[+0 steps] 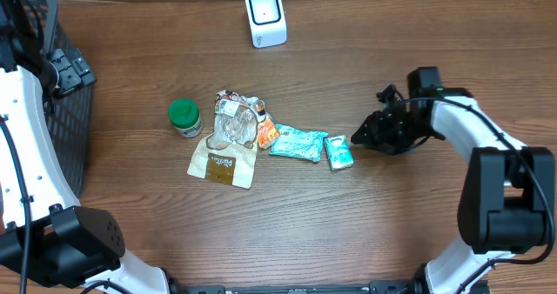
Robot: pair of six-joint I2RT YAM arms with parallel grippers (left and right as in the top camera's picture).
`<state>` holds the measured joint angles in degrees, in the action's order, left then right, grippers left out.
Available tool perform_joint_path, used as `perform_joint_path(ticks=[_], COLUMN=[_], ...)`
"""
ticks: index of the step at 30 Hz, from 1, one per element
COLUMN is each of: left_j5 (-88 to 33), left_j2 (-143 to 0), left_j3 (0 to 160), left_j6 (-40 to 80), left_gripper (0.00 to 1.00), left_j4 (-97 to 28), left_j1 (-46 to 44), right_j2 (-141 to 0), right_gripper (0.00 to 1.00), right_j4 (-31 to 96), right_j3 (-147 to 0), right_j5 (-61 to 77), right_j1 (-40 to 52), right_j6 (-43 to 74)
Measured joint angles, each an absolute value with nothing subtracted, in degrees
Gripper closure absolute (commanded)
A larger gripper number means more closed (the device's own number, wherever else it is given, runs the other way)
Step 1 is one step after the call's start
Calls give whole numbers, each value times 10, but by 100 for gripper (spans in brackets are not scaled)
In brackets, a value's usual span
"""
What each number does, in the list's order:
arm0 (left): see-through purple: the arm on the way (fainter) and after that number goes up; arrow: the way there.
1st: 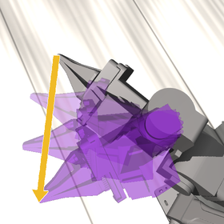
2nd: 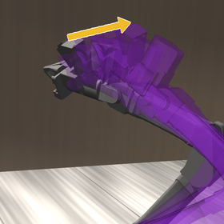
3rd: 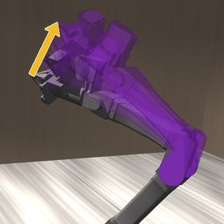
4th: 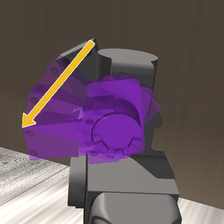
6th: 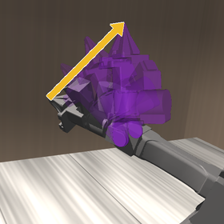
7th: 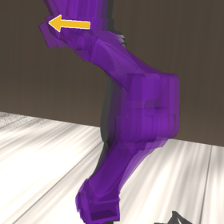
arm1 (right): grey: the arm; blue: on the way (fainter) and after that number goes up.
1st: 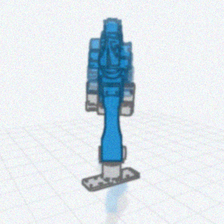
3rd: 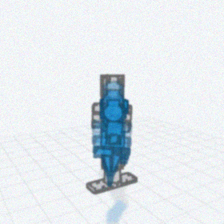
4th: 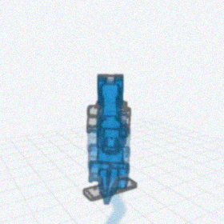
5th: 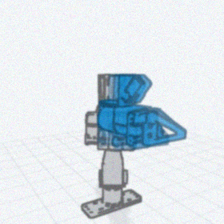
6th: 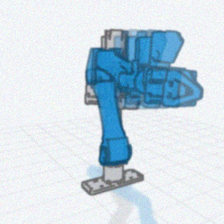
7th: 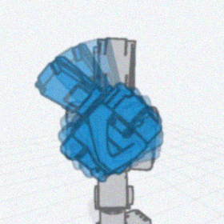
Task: Scan the item barcode
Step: 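Lower the right gripper and grasp the small tissue pack, then lift the tissue pack and hold it in front of the scanner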
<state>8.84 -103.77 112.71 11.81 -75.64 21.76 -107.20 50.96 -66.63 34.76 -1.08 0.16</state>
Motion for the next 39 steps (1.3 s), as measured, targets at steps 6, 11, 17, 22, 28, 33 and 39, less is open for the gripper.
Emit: perform_joint_path(ticks=[6, 11, 17, 22, 28, 33, 39], left_j5=[88, 88, 88, 88, 88, 88, 88], left_j2=[-1038, -1038, -1038, -1038, -1038, -1038, -1038], left_j3=[1127, 1127, 1127, 1127, 1127, 1127, 1127], left_j6=[118, 118, 118, 118, 118, 118, 118], left_gripper=[0, 0, 0, 0, 0, 0, 0], left_j4=[-756, -756, -756, -756, -756, -756, -756], left_j1=[218, 218, 218, 218, 218, 218, 218], right_j2=[-1070, -1070, -1069, -1067, -1066, -1061, -1060], right_gripper=[48, 48, 53, 57, 57, 71, 96], right_j4=[514, 473, 416, 402, 394, 370, 329], right_j3=[-648, -601, -568, -556, -548, -533, -508], right_j5=[374, 381, 390, 397, 404, 409, 417], right_j1=[-9, -6, -6, -3, -3, -3, -3], right_j6=[-39, -45, -31, -19, -7, 4, 23])
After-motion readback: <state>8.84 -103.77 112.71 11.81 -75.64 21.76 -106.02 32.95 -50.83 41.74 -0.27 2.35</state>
